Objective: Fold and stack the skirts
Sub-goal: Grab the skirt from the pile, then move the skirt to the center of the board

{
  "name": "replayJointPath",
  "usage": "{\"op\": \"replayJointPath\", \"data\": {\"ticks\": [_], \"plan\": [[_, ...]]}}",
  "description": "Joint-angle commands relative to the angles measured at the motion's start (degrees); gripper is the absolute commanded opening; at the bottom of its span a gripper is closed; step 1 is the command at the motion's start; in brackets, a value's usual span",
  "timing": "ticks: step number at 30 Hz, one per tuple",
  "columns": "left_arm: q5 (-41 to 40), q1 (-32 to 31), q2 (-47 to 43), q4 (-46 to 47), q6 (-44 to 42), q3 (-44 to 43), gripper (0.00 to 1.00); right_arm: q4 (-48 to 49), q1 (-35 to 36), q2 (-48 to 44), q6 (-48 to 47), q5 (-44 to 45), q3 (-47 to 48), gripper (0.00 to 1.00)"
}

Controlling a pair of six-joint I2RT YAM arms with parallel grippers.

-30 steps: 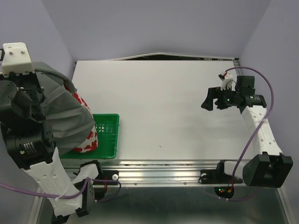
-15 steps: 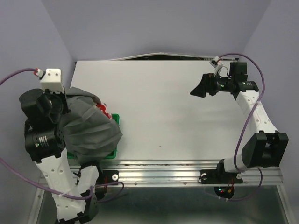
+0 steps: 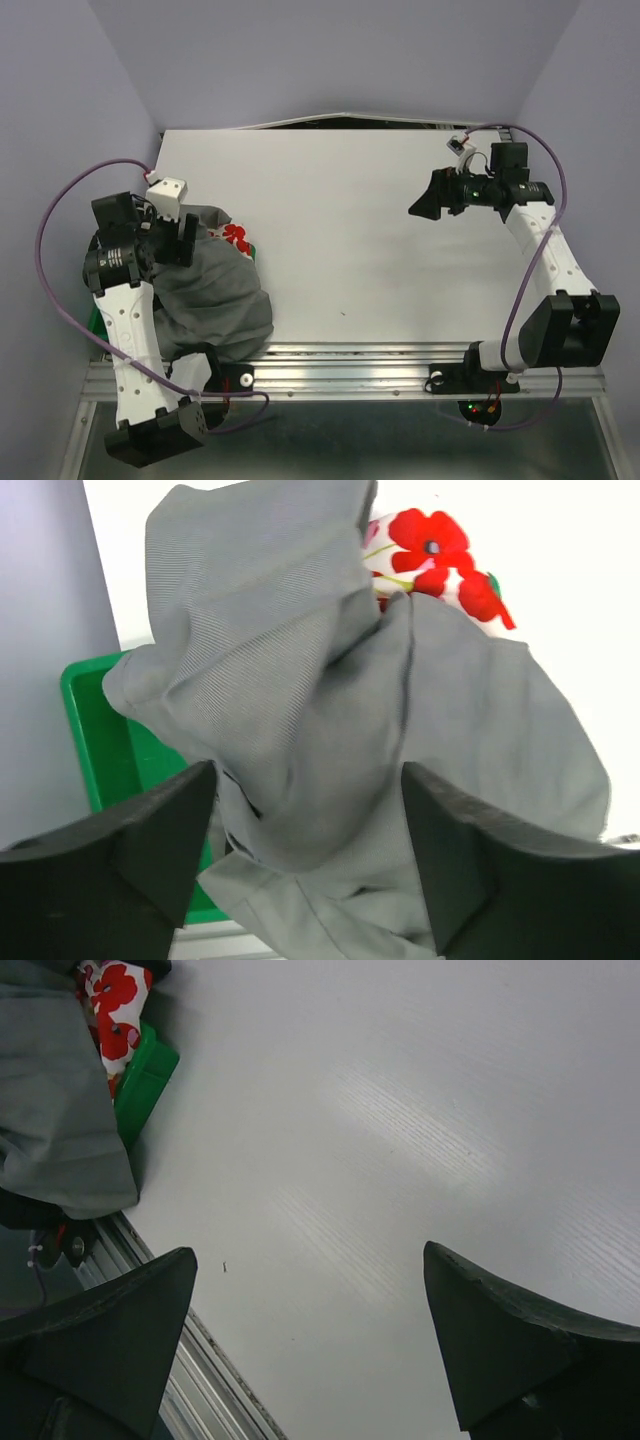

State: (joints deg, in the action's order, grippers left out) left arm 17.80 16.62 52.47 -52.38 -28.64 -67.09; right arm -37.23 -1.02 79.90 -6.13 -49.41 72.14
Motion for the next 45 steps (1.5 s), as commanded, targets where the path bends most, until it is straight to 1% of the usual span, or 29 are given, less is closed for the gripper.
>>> {"op": "replayJointPath", "data": {"ticks": [1, 6, 10, 12, 16, 17, 20, 21, 22, 24, 25, 27, 28, 31, 33, 34, 35, 36, 37, 38, 40, 41, 43, 44, 45], "plan": [[2.6, 0.0, -0.9, -4.7, -4.4, -5.5, 0.88, -1.0, 0.5, -3.1, -2.3, 2.0, -0.8, 1.0], [-0.7, -0.1, -2.5, -10.2, -4.7, -5.4, 0.89, -3.2, 0.5, -4.4, -3.6, 3.3, -1.2, 1.0], [0.2, 0.0, -3.3, -11.1, -3.8, -2.0, 0.88, -3.9, 0.5, -5.4, -4.2, 4.4, -1.7, 1.0], [-0.1, 0.0, -3.4, -10.2, -3.3, -0.2, 0.84, -4.1, 0.5, -5.5, -4.4, 4.8, -1.8, 1.0], [-0.6, 0.1, -2.5, -8.6, -3.3, 2.2, 0.7, -4.7, 0.5, -5.5, -4.9, 5.5, -1.7, 1.0], [-0.7, 0.0, -2.4, -7.9, -3.3, 3.4, 0.69, -4.6, 0.5, -5.5, -4.9, 5.7, -1.8, 1.0], [-0.9, 0.0, -1.6, -4.5, -2.8, 5.3, 0.61, -4.5, 0.5, -5.3, -4.9, 5.8, -1.8, 1.0], [-0.9, 0.0, -1.1, -3.9, -2.8, 5.4, 0.57, -4.6, 0.5, -5.2, -4.8, 5.8, -1.8, 1.0], [-1.1, 0.0, -0.4, -3.1, -2.7, 5.4, 0.47, -4.5, 0.5, -5.2, -4.9, 6.2, -1.9, 1.0], [-0.8, 0.0, -0.1, -2.8, -2.7, 5.0, 0.35, -4.5, 0.5, -5.2, -5.0, 6.5, -1.9, 1.0], [-0.4, 0.0, 0.0, -2.9, -2.7, 4.7, 0.19, -4.3, 0.5, -5.4, -5.0, 6.8, -2.0, 1.0], [-0.9, 0.0, -0.3, -3.5, -2.8, 2.9, 0.0, -4.3, 0.5, -5.4, -4.9, 7.0, -2.2, 1.0], [-1.9, 0.0, -0.5, -3.8, -2.8, 2.0, 0.0, -4.3, 0.5, -5.4, -4.9, 7.0, -2.2, 1.0], [-4.7, -0.1, -2.1, -6.1, -2.9, -2.9, 0.0, -4.3, 0.5, -5.4, -4.8, 7.0, -2.2, 1.0], [-6.8, 0.0, -3.0, -8.1, -2.4, -8.7, 0.0, -4.3, 0.5, -5.4, -4.6, 7.0, -1.9, 1.0], [-9.6, 0.0, -3.4, -8.7, -1.9, -11.1, 0.0, -4.3, 0.5, -5.3, -4.5, 6.9, -1.7, 1.0], [-11.3, 0.0, -3.6, -8.7, -1.5, -16.3, 0.0, -4.3, 0.5, -5.2, -4.5, 6.8, -1.6, 1.0], [-12.8, 0.0, -3.6, -8.6, -0.1, -19.1, 0.0, -4.4, 0.5, -5.2, -4.4, 6.8, -1.4, 1.0], [-16.1, 0.0, -3.6, -8.4, 0.8, -22.2, 0.0, -4.4, 0.5, -5.2, -4.3, 6.7, -1.0, 1.0], [-17.2, 0.0, -3.2, -7.9, 1.5, -28.2, 0.0, -4.4, 0.5, -5.2, -4.2, 6.6, -0.9, 1.0], [-21.1, 0.0, -2.5, -7.0, 3.7, -34.1, 0.0, -4.4, 0.5, -5.1, -4.2, 6.4, -0.5, 1.0], [-22.1, 0.0, -1.7, -5.4, 4.3, -39.4, 0.0, -4.5, 0.5, -5.0, -4.1, 6.3, -0.2, 1.0], [-25.1, 0.0, 0.3, -3.7, 6.0, -44.7, 0.0, -4.6, 0.5, -5.0, -4.2, 6.3, 0.1, 1.0], [-26.0, 0.0, 1.2, -2.3, 6.4, -50.0, 0.0, -4.7, 0.5, -5.0, -4.2, 6.4, 0.5, 1.0], [-26.8, 0.0, 2.2, -1.9, 6.8, -52.7, 0.0, -5.0, 0.5, -5.0, -4.2, 6.4, 0.7, 1.0]]}}
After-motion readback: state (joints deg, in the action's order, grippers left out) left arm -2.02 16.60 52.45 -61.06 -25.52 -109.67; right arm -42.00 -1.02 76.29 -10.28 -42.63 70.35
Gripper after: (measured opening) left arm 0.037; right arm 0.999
